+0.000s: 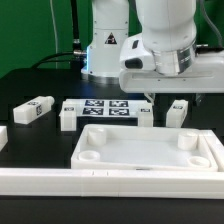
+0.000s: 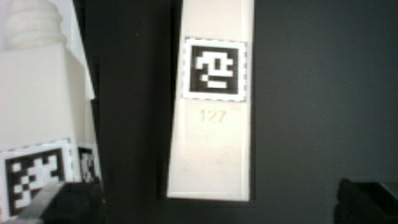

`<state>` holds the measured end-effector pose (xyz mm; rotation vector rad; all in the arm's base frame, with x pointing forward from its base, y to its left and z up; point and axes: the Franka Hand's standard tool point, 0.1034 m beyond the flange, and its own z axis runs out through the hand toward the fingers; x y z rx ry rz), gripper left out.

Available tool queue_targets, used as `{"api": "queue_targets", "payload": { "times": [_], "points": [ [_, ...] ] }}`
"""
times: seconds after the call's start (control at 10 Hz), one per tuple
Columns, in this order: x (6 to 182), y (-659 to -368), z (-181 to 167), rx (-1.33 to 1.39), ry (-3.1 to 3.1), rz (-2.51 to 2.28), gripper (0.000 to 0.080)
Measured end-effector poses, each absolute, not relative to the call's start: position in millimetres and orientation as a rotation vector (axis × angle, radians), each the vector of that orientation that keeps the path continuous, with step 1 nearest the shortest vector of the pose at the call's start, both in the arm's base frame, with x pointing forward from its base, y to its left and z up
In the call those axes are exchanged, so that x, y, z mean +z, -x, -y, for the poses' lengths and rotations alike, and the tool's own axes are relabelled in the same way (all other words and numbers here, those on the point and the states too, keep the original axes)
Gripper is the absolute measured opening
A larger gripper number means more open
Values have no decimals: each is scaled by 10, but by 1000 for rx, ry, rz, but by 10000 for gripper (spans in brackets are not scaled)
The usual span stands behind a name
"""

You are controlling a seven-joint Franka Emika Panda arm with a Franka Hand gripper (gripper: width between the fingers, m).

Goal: Assemble desk

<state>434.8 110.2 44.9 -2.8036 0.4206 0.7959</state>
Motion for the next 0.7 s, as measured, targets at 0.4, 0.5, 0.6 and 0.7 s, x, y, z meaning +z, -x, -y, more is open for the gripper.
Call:
{"api": "queue_targets", "payload": {
  "times": [0.4,0.5,0.6,0.7],
  "points": [
    [400,-4246,-1132,1165,2653,-374,649],
    [373,-4259,-1157,1166,2654,-373,649],
    [372,-4254,-1177,1168,2656,-368,649],
    [367,-4246,-1191,1170,2657,-364,649]
  ]
}}
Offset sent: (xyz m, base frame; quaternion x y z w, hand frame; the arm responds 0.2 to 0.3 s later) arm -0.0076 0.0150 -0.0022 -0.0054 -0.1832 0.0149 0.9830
